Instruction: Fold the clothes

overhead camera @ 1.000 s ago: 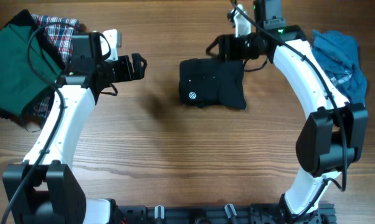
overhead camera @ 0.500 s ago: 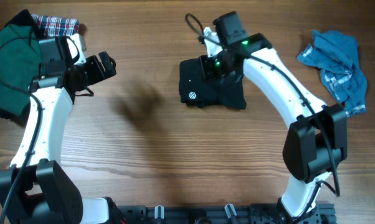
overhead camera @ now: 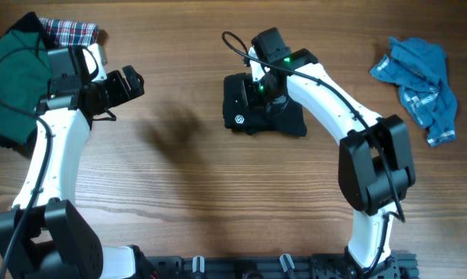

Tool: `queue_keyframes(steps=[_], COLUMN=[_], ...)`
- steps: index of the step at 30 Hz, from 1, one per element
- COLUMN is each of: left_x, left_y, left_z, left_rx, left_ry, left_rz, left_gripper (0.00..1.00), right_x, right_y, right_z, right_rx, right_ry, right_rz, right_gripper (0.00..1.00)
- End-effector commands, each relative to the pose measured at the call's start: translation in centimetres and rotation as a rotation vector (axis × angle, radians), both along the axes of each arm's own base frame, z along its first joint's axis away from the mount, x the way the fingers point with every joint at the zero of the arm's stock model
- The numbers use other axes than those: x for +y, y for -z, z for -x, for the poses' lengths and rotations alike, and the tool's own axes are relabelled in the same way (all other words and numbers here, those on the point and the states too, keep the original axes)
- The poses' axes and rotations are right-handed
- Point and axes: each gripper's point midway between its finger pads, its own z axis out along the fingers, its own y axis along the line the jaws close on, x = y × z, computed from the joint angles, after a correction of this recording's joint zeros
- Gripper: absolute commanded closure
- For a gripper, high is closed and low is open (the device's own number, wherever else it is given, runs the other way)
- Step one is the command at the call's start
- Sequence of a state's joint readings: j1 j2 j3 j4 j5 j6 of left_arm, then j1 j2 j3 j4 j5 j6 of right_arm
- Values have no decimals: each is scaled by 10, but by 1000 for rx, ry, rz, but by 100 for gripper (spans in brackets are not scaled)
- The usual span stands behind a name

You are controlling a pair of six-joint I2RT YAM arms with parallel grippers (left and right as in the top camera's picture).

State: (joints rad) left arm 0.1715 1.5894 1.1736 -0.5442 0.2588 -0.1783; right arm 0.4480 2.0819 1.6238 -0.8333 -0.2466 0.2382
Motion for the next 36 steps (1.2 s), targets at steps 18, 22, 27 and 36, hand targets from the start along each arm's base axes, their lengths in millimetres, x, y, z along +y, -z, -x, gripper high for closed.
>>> queue_keyframes(steps=[18,22,27,36], left_x=[2,2,0,-1], left_y=[-14,-14,-12,-7], left_z=[0,1,3,10], left_rx=[-34,-31,-21,16], left_ry=[-10,-10,-8,-8], left_rz=[3,4,6,12], left_gripper=[0,0,0,0], right_x=[-95,-100,-96,-134], right_y=[53,55,72,84], right_z=[5,-11,-40,-88], right_rx=[69,23,-64,-172], right_ry=[49,80,110,244], right_rz=[217,197,174,150], right_gripper=[96,96,96,96])
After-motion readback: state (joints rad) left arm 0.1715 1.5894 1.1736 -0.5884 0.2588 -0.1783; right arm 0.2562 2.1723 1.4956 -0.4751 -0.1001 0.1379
